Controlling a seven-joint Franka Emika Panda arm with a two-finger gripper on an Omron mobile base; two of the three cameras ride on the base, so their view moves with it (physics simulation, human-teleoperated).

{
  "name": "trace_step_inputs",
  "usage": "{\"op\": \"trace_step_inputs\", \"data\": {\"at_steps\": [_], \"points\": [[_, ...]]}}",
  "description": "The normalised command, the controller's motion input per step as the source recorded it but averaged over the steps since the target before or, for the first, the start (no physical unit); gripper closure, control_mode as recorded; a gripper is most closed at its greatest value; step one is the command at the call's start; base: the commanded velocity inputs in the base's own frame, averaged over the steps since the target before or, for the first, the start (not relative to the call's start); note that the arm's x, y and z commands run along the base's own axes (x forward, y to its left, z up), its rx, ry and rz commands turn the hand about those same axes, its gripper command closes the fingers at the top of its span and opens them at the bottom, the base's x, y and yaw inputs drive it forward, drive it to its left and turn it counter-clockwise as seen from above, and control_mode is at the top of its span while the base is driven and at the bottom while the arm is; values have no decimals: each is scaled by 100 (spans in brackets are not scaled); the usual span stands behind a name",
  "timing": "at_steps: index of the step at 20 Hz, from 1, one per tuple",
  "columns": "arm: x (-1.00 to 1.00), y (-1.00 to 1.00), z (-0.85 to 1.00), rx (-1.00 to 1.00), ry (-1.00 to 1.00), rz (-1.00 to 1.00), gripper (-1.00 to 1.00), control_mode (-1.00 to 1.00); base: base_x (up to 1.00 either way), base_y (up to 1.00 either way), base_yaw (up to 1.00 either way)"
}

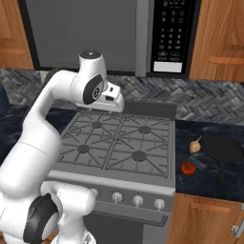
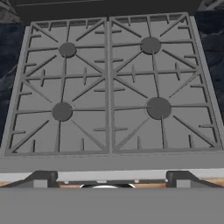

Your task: Place the pan on the front right burner on the stove. Then place the tomato and the onion in the pan and turn on the front right burner.

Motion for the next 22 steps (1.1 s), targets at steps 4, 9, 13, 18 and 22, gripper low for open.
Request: {"op": "trace_step_inputs", "data": {"at_steps": [4, 9, 13, 18, 22], "points": [[0, -45, -6, 0, 5, -5, -100, -100, 0, 0, 0], [0, -44, -10, 0, 8, -5, -100, -100, 0, 0, 0], [0, -44, -9, 0, 6, -5, -100, -100, 0, 0, 0], [0, -44, -8, 0, 5, -5, -100, -100, 0, 0, 0], [0, -43, -8, 0, 5, -5, -100, -100, 0, 0, 0]]}}
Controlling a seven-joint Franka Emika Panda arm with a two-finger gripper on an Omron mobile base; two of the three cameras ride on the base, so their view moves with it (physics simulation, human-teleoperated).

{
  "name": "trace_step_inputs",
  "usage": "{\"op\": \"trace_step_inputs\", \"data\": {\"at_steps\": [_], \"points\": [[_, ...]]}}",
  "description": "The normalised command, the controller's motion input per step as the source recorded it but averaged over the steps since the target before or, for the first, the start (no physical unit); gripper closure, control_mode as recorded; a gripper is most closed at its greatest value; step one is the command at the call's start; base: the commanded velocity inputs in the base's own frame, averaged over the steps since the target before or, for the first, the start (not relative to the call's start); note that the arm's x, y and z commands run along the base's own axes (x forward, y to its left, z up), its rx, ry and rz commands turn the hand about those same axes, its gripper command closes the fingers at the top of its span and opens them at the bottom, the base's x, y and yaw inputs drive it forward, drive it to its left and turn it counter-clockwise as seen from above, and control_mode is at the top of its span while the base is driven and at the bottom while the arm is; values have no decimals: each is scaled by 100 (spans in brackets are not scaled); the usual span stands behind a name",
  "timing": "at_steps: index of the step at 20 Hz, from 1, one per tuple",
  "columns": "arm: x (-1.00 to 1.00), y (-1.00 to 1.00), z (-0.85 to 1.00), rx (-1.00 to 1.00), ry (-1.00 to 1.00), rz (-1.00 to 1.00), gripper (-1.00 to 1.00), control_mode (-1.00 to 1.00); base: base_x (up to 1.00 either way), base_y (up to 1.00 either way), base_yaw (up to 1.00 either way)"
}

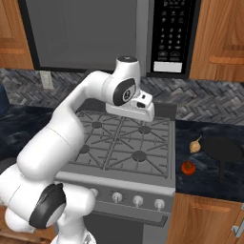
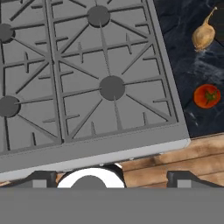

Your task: Place the pan on the front right burner on the stove. Then place the tomato and the onion in the pan and turn on the front right burner.

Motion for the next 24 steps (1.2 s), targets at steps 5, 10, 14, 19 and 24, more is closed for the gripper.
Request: {"op": "trace_step_inputs", "data": {"at_steps": [5, 10, 14, 19, 24], "points": [[0, -44, -10, 0, 5, -5, -100, -100, 0, 0, 0], [0, -43, -11, 0, 3, -4, -100, -100, 0, 0, 0], [0, -44, -15, 0, 1, -2, -100, -100, 0, 0, 0], [0, -42, -20, 0, 1, 0, -100, -100, 0, 0, 0], [0, -40, -17, 1, 2, 0, -100, -100, 0, 0, 0]]}}
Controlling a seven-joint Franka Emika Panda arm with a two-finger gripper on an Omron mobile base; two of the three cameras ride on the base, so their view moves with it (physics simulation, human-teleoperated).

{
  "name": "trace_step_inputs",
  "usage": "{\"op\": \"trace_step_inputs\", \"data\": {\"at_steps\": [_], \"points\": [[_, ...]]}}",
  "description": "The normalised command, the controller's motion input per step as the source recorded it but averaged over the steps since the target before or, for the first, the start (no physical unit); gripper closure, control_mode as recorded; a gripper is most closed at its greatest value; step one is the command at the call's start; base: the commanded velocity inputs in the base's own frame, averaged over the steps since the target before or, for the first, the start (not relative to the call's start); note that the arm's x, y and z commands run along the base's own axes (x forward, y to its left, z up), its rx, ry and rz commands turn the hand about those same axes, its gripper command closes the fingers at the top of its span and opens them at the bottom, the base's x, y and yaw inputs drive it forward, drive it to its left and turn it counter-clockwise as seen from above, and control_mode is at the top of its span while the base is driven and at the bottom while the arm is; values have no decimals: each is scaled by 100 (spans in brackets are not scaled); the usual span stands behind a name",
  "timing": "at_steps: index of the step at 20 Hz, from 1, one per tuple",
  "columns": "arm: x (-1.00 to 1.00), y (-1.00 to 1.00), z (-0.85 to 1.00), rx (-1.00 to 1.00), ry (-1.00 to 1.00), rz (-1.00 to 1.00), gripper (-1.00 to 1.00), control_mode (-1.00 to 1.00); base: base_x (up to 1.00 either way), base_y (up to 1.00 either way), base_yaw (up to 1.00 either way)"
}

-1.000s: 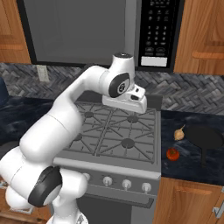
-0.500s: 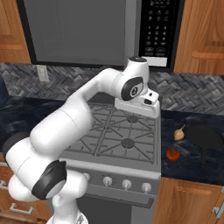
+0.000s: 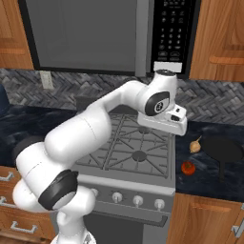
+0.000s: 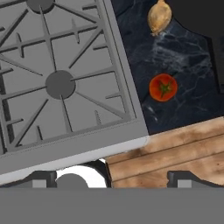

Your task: Place the pan on the front right burner on the stove. Then place the tomato and the onion in the pan and turn on the front right burner.

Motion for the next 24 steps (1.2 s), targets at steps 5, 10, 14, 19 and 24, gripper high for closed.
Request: {"op": "trace_step_inputs", "data": {"at_steps": [5, 10, 14, 19, 24], "points": [[0, -46, -17, 2, 4, 0, -100, -100, 0, 0, 0], [0, -55, -12, 4, 5, 0, -100, -100, 0, 0, 0], [0, -53, -10, 5, 3, 0, -100, -100, 0, 0, 0], [0, -52, -8, 5, 2, 0, -100, -100, 0, 0, 0], [0, -50, -8, 4, 1, 0, -100, -100, 0, 0, 0]]}}
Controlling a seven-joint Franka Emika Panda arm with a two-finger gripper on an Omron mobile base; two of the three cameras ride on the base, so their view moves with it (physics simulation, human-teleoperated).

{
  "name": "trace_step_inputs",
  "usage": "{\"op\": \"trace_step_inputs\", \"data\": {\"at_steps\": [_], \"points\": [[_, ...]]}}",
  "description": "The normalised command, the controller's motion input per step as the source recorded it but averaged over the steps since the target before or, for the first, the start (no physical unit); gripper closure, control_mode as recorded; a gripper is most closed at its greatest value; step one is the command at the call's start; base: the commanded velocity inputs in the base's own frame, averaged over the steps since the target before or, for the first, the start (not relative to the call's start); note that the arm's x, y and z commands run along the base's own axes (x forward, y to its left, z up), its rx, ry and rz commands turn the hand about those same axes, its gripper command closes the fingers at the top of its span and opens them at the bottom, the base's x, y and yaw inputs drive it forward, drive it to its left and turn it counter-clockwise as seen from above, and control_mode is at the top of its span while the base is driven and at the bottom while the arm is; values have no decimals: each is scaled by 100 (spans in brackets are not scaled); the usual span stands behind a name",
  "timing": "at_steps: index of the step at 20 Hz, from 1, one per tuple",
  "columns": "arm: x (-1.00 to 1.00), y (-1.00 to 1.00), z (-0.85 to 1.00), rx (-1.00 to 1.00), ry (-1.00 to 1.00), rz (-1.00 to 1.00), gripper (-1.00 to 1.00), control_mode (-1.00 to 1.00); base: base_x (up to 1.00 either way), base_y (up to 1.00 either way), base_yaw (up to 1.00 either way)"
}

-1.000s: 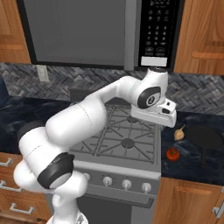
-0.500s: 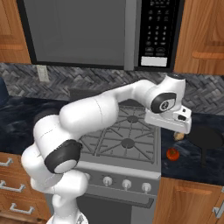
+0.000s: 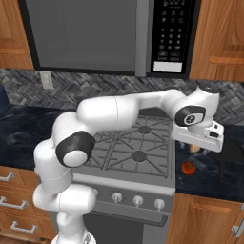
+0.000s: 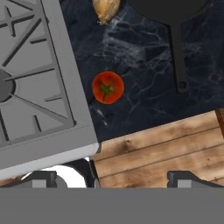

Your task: Place the pan on the front right burner on the stove. Then place the tomato and the onion in the pan and turn on the front right burner.

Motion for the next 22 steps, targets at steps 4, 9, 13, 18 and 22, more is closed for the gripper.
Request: {"op": "trace_step_inputs", "data": {"at_steps": [4, 9, 13, 18, 22], "points": [[3, -41, -8, 4, 1, 0, -100, -100, 0, 0, 0], [7, -33, -9, 1, 0, 0, -100, -100, 0, 0, 0], [14, -25, -8, 0, 0, 0, -100, -100, 0, 0, 0], [14, -18, -14, 0, 0, 0, -100, -100, 0, 0, 0], [1, -2, -31, 0, 0, 1, -100, -100, 0, 0, 0]]}}
